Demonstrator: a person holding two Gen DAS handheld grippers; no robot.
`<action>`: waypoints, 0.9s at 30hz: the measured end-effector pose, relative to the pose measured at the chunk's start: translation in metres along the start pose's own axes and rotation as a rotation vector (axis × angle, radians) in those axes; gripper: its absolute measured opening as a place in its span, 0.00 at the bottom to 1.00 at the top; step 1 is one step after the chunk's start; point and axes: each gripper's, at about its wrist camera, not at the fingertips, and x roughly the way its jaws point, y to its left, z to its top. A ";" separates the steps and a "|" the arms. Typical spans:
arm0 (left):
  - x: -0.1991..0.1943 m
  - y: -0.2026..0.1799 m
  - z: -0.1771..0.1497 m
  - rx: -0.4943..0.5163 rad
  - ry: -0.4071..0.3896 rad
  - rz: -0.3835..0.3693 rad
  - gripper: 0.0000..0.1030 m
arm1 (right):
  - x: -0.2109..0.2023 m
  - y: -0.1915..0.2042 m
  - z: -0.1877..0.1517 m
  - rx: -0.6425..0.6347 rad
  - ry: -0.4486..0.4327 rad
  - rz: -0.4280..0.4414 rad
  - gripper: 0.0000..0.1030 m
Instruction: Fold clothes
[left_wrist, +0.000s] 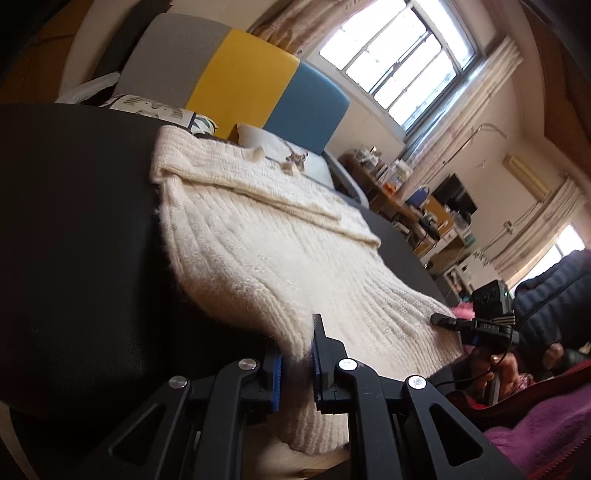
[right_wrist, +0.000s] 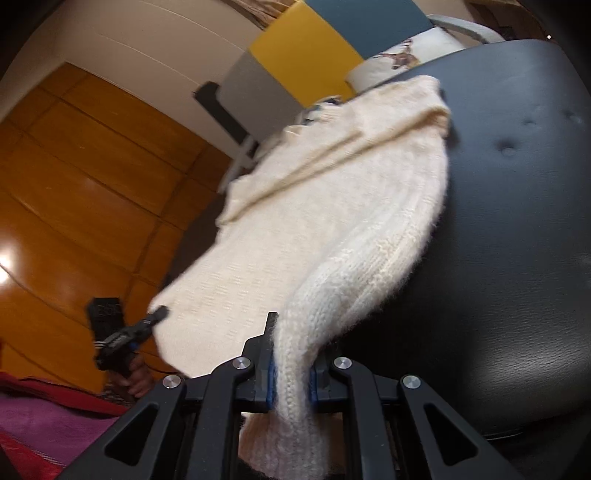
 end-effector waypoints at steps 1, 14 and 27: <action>-0.003 -0.001 -0.001 -0.007 -0.003 -0.010 0.12 | -0.003 0.005 0.000 -0.013 0.000 0.018 0.11; -0.045 -0.038 0.004 -0.027 0.003 -0.199 0.12 | -0.055 0.028 -0.009 -0.016 -0.040 0.139 0.11; -0.021 -0.018 0.105 -0.099 -0.136 -0.212 0.12 | -0.035 0.015 0.115 0.053 -0.190 0.235 0.11</action>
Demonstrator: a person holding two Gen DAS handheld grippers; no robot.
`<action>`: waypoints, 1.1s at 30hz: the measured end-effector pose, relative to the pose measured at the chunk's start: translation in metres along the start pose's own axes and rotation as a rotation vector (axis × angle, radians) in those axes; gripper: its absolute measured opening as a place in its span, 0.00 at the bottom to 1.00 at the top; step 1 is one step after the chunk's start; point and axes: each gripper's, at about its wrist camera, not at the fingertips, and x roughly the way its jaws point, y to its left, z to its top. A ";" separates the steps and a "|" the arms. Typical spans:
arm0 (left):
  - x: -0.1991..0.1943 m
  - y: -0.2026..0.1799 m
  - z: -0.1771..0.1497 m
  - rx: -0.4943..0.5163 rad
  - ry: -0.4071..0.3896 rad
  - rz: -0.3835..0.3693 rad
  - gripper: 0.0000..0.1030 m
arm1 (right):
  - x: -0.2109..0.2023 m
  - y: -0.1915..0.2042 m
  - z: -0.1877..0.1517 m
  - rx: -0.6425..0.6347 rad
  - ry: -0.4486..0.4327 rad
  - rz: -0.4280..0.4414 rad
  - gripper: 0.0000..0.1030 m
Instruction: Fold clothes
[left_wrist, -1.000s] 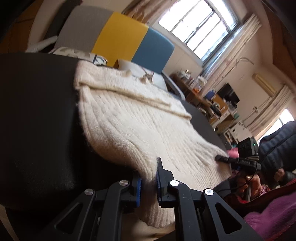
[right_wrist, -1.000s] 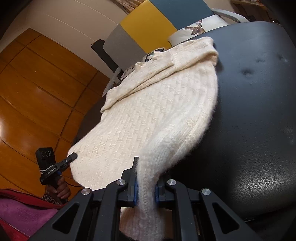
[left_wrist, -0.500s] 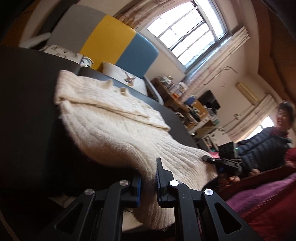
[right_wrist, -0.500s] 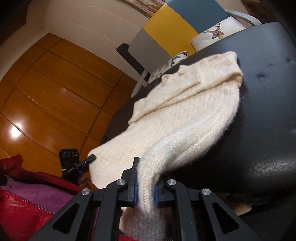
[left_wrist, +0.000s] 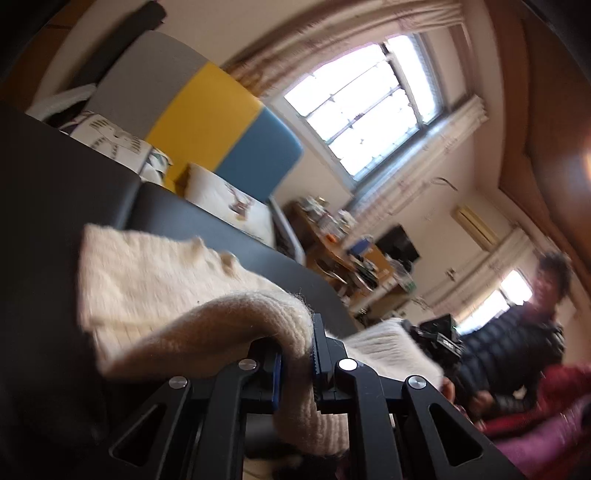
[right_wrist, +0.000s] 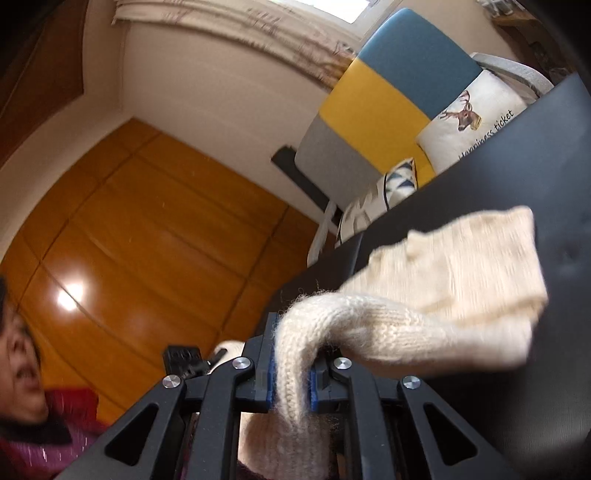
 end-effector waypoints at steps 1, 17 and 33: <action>0.008 0.007 0.007 -0.009 -0.005 0.013 0.12 | 0.008 -0.009 0.008 0.021 -0.002 -0.012 0.11; 0.134 0.168 0.044 -0.471 0.067 0.224 0.12 | 0.117 -0.156 0.088 0.421 0.044 -0.187 0.14; 0.142 0.180 0.058 -0.578 0.161 0.193 0.21 | 0.129 -0.171 0.102 0.513 0.018 -0.167 0.27</action>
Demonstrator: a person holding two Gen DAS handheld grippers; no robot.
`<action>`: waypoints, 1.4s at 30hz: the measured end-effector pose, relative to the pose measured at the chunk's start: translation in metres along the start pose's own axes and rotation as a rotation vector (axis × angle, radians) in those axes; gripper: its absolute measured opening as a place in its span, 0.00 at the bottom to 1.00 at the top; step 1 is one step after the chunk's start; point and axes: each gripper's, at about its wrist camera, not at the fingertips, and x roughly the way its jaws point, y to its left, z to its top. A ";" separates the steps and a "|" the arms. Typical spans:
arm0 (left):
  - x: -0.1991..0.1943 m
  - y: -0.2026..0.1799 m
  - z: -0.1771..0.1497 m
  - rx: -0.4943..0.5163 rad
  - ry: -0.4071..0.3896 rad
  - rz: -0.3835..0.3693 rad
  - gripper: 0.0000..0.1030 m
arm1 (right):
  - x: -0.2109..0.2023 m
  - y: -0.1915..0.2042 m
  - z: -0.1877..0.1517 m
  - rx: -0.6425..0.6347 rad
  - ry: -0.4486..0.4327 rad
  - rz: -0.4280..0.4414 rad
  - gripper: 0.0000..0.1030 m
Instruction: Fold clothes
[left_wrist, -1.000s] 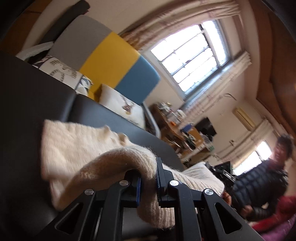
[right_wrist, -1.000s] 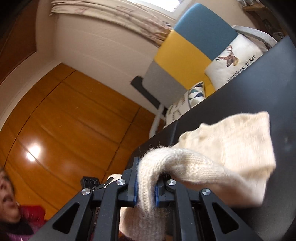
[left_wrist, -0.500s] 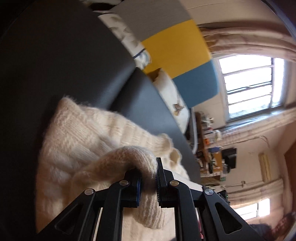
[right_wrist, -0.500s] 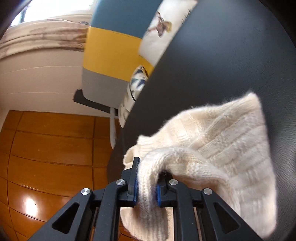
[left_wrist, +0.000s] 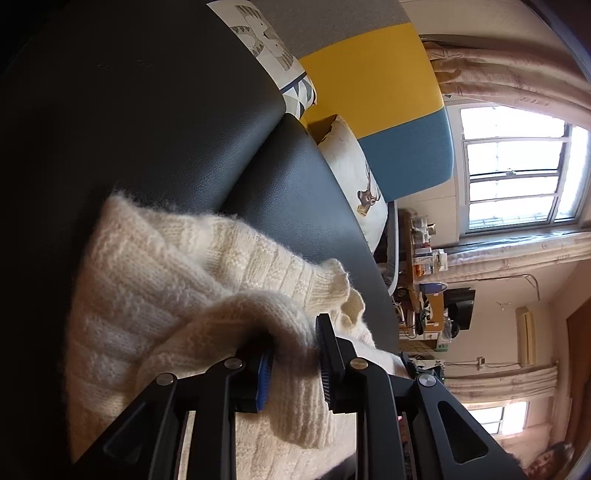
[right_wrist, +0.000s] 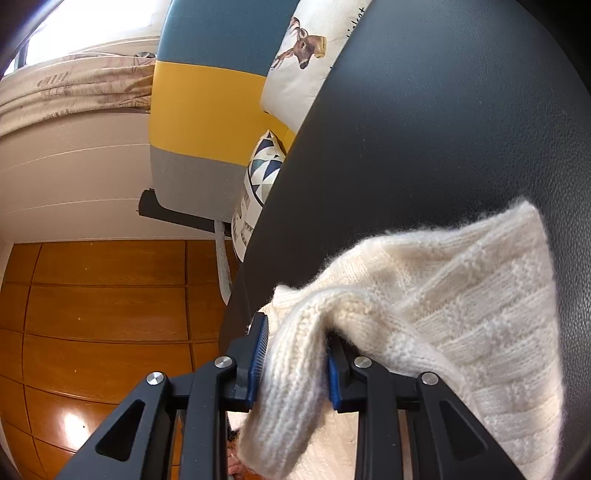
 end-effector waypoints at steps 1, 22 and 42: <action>-0.001 0.002 0.001 -0.023 0.000 -0.014 0.22 | -0.001 0.000 0.000 0.000 -0.006 0.005 0.27; -0.039 -0.014 0.014 -0.084 -0.096 -0.090 0.54 | -0.037 0.009 -0.003 -0.069 -0.137 0.077 0.31; -0.039 -0.009 -0.040 0.351 -0.015 0.261 0.59 | -0.065 0.000 -0.063 -0.525 -0.045 -0.354 0.32</action>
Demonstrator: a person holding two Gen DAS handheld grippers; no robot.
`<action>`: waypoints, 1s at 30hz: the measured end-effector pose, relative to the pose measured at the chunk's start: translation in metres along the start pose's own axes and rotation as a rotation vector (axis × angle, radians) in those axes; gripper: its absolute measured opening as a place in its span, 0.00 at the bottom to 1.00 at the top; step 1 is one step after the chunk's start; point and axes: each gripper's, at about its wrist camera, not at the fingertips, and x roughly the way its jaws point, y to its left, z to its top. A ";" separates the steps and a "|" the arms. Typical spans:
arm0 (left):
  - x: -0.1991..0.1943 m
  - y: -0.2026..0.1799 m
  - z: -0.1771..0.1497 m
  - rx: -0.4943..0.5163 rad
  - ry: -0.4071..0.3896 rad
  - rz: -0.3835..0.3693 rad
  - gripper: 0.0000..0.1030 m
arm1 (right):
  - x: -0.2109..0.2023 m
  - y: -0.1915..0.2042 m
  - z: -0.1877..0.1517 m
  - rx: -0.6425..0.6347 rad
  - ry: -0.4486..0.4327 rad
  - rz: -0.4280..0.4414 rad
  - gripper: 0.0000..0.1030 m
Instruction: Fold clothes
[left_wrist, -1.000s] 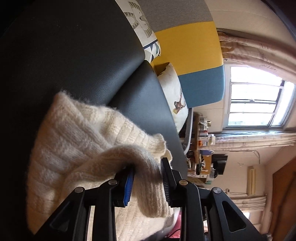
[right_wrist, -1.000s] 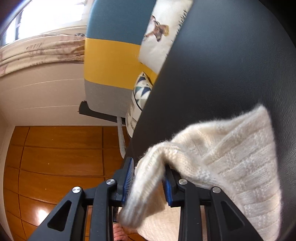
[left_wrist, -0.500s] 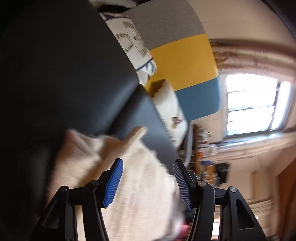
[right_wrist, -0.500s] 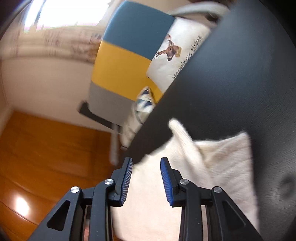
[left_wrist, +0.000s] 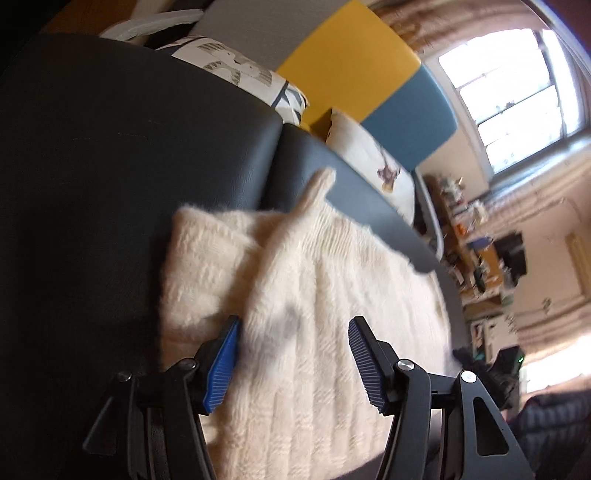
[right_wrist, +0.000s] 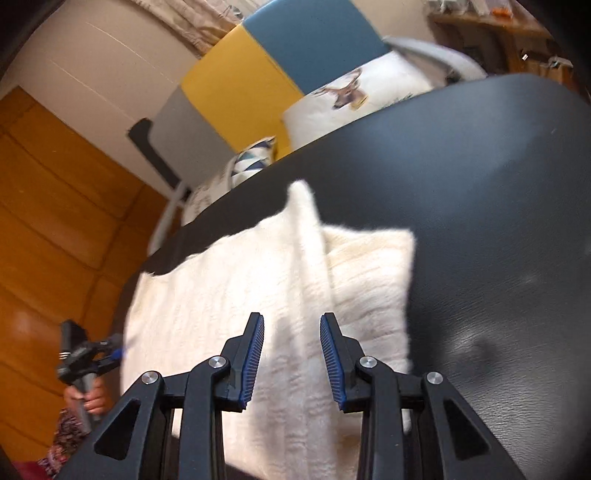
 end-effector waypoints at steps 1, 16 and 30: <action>0.002 0.000 -0.003 0.012 0.015 0.003 0.59 | 0.001 -0.002 -0.001 -0.001 0.005 -0.021 0.32; 0.011 -0.011 -0.025 0.153 0.062 0.047 0.57 | 0.013 -0.010 -0.024 -0.046 0.116 0.114 0.25; -0.012 -0.022 -0.035 0.210 -0.042 0.017 0.07 | -0.013 0.010 -0.023 -0.004 0.018 0.185 0.07</action>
